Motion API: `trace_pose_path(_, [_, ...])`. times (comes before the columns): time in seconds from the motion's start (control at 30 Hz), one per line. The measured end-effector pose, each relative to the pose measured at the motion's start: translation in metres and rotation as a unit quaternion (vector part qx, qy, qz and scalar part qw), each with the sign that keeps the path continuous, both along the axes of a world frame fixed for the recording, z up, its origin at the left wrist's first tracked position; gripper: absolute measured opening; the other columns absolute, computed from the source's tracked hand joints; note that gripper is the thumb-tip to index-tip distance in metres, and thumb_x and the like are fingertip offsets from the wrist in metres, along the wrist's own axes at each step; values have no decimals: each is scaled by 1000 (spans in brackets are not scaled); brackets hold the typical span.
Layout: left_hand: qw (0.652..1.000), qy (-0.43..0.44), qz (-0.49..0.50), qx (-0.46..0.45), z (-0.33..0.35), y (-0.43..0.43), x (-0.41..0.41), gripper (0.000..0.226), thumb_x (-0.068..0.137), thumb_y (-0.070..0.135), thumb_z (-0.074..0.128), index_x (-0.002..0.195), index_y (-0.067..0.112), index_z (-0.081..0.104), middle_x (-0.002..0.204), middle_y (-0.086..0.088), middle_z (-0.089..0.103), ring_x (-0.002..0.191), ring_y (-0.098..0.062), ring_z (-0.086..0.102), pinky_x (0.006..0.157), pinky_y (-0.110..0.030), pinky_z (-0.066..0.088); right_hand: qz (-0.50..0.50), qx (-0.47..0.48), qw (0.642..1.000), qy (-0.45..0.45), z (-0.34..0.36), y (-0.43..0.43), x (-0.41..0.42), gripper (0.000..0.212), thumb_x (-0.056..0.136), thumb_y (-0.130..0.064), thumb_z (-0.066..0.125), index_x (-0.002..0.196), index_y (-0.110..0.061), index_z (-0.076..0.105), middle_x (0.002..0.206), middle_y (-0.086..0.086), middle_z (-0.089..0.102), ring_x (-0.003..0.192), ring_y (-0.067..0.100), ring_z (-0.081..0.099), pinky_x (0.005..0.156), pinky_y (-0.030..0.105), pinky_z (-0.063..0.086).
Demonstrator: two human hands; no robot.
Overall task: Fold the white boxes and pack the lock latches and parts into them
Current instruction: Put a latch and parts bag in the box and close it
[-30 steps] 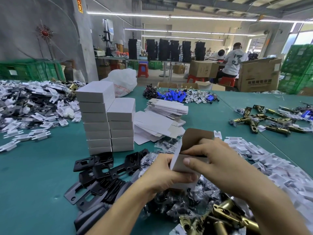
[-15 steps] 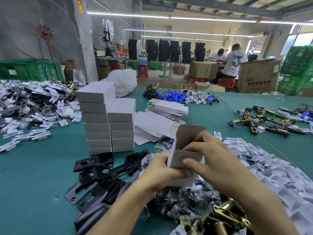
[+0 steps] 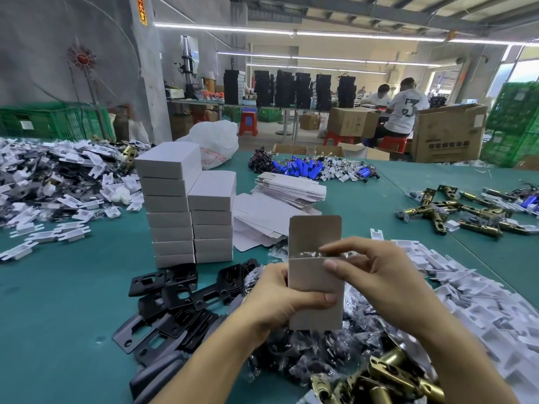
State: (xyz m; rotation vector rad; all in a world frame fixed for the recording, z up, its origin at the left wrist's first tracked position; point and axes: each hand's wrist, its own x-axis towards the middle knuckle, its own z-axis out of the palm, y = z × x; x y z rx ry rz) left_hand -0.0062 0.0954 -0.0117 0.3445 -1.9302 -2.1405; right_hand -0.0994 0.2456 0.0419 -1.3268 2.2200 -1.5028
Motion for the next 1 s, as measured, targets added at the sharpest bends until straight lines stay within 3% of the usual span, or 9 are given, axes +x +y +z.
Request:
trace_pose_path(0.1, [993, 61, 53, -88, -1, 3, -2, 45, 63, 18, 93, 103, 24, 73, 98, -1, 77, 91, -22, 73, 78, -37, 62, -25, 14, 1000, 4, -4, 2, -6, 14, 85, -14, 74, 97, -21, 76, 85, -10, 77, 82, 3, 72, 71, 19, 55])
trace_pose_path(0.2, [964, 146, 134, -176, 0, 4, -3, 67, 62, 40, 90, 118, 47, 54, 112, 19, 66, 97, -11, 69, 76, -31, 60, -32, 11, 999, -8, -5, 4, -9, 14, 85, -12, 73, 97, -17, 77, 87, -8, 76, 83, 4, 72, 70, 16, 54])
trace_pose_path(0.33, [932, 231, 164, -226, -4, 5, -6, 47, 75, 45, 82, 113, 47, 55, 111, 13, 68, 96, -13, 71, 72, -24, 58, -11, 43, 999, -14, -5, 6, -13, 15, 88, -15, 70, 102, -19, 76, 99, -6, 75, 95, 9, 70, 84, 27, 56])
trace_pose_path(0.53, [939, 215, 151, -221, -3, 6, -6, 20, 78, 51, 75, 95, 42, 71, 101, 16, 68, 93, -10, 68, 67, -18, 51, -13, 78, 994, 78, -4, 5, -11, 19, 92, -25, 66, 93, -43, 72, 93, -14, 69, 91, -4, 62, 77, 9, 47])
trace_pose_path(0.63, [946, 203, 150, -204, -1, 5, -7, 18, 77, 51, 73, 91, 40, 71, 98, 13, 70, 90, -11, 69, 68, -27, 56, -14, 81, 993, 89, -3, 6, -12, 22, 92, -24, 66, 97, -45, 70, 97, -17, 66, 89, -2, 63, 76, 11, 47])
trace_pose_path(0.73, [954, 175, 154, -186, 1, 4, -5, 18, 79, 46, 74, 90, 33, 71, 93, 10, 72, 85, -13, 69, 66, -31, 58, -10, 3, 999, 30, -4, 6, -10, 37, 90, -14, 70, 107, -46, 63, 107, -19, 66, 88, 5, 69, 72, 19, 53])
trace_pose_path(0.83, [963, 147, 141, -179, 2, 6, -3, 25, 76, 51, 74, 85, 28, 70, 88, 4, 72, 80, -19, 71, 61, -43, 61, -37, -42, 998, 7, -4, 2, -7, 35, 86, -36, 69, 111, -52, 52, 118, -16, 61, 91, 6, 70, 69, 23, 54])
trace_pose_path(0.93, [960, 144, 125, -207, 2, 6, -1, 32, 72, 60, 71, 83, 30, 68, 82, 5, 73, 72, -13, 70, 54, -30, 55, -46, -64, 997, -16, -3, -3, -3, 40, 78, -60, 55, 117, -58, 45, 110, -20, 63, 92, 0, 68, 71, 17, 50])
trace_pose_path(1.0, [955, 152, 119, -225, 1, 6, -2, 29, 76, 58, 71, 87, 32, 68, 86, 6, 73, 78, -11, 70, 60, -29, 55, -23, -89, 996, -11, 0, -6, 0, 32, 85, -55, 50, 113, -43, 60, 98, -22, 70, 88, -3, 67, 72, 14, 50])
